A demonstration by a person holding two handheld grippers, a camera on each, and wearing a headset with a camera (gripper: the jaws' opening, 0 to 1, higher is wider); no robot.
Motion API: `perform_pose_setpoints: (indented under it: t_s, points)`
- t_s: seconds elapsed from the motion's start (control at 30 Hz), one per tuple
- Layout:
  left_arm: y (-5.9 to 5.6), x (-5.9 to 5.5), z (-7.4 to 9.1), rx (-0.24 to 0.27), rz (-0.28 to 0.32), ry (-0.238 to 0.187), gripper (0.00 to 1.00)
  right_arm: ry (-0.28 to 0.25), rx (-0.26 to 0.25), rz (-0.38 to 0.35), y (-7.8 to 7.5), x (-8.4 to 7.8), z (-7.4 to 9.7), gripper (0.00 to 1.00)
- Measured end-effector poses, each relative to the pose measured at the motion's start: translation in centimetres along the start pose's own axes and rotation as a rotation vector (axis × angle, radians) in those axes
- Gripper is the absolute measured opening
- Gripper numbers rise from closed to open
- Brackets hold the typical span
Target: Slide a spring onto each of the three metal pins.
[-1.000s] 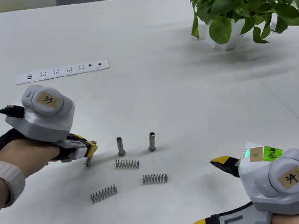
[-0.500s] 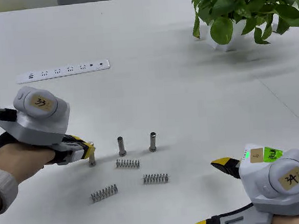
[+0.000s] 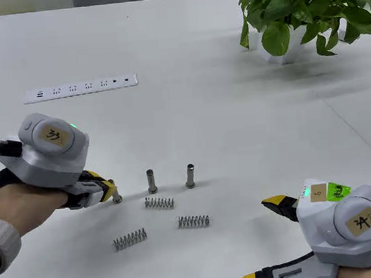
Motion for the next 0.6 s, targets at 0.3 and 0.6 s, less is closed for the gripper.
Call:
perform_pose_setpoints:
  t_s: [0.3, 0.6]
  points:
    - [-0.31, -0.15, -0.26, -0.001, -0.015, 0.018, 0.08, -0.009, -0.008, -0.001, -0.18, 0.05, 0.09, 0.94]
    - [-0.28, -0.44, -0.45, 0.0, -0.007, 0.011, 0.08, -0.002, -0.002, 0.001, -0.02, 0.04, 0.03, 0.94]
Point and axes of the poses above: the centre of the closed fingertips' face, and the gripper's own axes: z roughly backward along the fingers, y roughly to its left, x roughly out of its top, the point moved 7 cm from there along z, roughly backward along the fingers, and after that the axes turned 4 degrees about z, right-handed, at the moved point
